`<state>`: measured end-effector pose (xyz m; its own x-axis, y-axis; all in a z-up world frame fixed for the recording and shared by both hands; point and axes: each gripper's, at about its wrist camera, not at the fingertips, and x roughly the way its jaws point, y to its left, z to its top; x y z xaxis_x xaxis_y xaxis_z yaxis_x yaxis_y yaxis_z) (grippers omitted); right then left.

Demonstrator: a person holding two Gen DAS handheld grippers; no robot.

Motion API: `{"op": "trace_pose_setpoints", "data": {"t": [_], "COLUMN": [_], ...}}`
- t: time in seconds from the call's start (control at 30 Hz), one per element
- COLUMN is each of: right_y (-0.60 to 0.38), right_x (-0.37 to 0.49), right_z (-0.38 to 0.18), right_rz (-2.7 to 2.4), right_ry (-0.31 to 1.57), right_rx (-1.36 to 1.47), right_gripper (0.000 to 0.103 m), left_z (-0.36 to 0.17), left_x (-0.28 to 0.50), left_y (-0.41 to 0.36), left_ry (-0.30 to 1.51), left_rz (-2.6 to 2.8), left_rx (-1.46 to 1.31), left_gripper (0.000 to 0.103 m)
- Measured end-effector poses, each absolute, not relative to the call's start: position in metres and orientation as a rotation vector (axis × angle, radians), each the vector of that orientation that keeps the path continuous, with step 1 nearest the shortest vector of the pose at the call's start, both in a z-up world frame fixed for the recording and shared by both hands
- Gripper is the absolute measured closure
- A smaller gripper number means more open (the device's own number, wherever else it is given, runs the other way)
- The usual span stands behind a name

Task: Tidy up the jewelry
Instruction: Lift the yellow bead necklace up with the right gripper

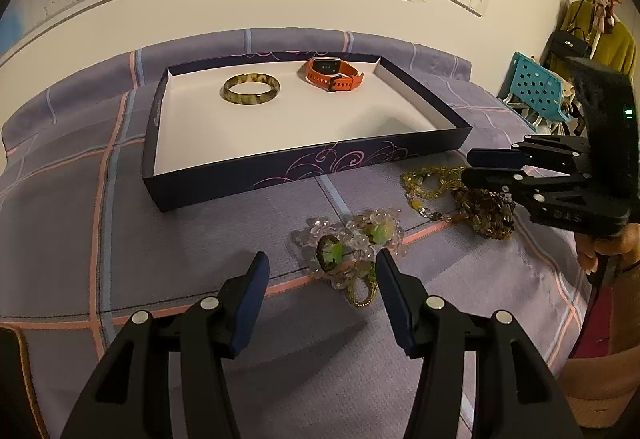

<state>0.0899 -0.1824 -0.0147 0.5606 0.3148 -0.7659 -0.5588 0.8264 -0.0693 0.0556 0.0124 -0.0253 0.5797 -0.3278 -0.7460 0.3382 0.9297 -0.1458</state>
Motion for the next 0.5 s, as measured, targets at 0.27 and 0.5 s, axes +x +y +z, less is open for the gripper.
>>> {"op": "trace_pose_setpoints", "data": {"t": [0.27,0.5], "right_y": [-0.14,-0.149], "right_x": [0.1,0.105], "right_z": [-0.034,-0.031], "right_rz": [0.61,0.6], "right_ry": [0.88,0.874], "right_rx": [-0.423,-0.367], "right_gripper": [0.077,0.098], "left_z": [-0.025,-0.024], "left_x": [0.055,0.054], "left_y": [0.013,0.016], "left_ry": [0.869,0.864], "left_rz": [-0.384,-0.38], "left_rx": [0.005,-0.007], "left_gripper": [0.05,0.05]}}
